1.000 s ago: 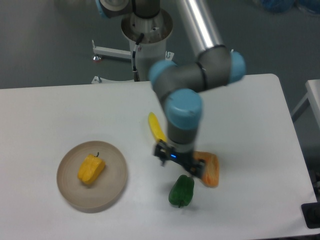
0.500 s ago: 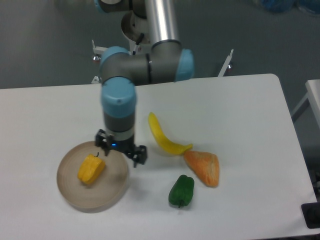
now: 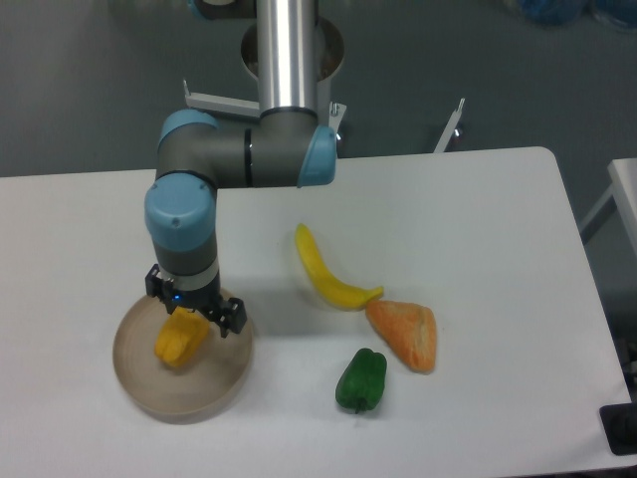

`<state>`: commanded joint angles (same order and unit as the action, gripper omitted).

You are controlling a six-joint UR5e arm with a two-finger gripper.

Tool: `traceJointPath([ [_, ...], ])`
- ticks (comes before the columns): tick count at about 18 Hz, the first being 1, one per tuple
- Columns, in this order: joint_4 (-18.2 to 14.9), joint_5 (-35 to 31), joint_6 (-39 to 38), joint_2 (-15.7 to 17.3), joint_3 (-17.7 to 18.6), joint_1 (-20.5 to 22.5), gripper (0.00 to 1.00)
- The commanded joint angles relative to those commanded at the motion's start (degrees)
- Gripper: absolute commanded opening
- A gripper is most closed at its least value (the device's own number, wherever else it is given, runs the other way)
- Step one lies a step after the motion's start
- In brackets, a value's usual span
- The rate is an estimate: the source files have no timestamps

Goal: Pick up the yellow pepper from the plate
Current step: 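Lower the gripper around the yellow bell pepper on the plate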

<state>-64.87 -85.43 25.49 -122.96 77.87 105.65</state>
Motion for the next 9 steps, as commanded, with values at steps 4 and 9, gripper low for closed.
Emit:
traceJointPath([
  [4, 0.18, -0.09, 0.44, 0.0, 1.4, -0.53, 1.0],
  [9, 0.53, -0.26, 0.62, -0.44, 1.85, -0.71, 1.0],
])
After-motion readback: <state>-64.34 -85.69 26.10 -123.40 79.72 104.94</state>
